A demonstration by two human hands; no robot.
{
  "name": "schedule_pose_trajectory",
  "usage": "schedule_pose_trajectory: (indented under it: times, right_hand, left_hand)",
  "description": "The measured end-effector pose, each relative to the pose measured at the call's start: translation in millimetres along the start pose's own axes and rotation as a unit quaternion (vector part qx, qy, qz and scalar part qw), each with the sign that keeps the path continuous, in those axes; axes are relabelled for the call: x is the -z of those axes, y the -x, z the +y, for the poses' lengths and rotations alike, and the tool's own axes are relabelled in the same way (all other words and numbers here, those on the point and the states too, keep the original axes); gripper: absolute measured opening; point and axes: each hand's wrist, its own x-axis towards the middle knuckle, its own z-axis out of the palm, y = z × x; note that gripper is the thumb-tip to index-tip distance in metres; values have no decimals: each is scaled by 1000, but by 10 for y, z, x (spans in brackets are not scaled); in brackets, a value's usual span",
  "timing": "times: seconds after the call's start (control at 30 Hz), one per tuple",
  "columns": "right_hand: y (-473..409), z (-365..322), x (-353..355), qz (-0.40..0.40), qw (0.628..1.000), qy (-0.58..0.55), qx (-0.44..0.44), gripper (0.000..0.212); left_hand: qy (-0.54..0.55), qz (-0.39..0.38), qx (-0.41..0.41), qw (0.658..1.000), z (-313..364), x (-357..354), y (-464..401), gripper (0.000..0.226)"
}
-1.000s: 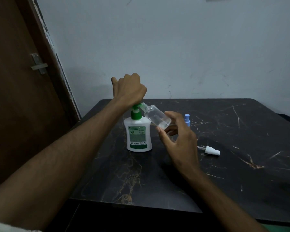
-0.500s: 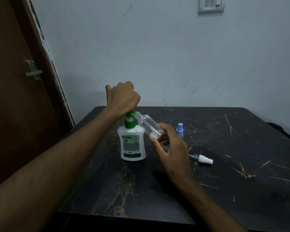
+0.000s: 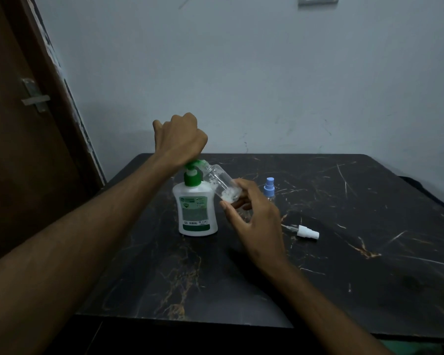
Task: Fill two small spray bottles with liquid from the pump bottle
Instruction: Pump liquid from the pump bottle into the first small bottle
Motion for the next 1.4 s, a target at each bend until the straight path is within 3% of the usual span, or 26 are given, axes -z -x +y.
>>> schedule_pose_trajectory:
  times: [1.4]
  right_hand:
    - [17, -11, 3, 23, 1000, -13, -8, 32]
  left_hand:
    - [-1, 9, -10, 1000, -18, 29, 1, 16]
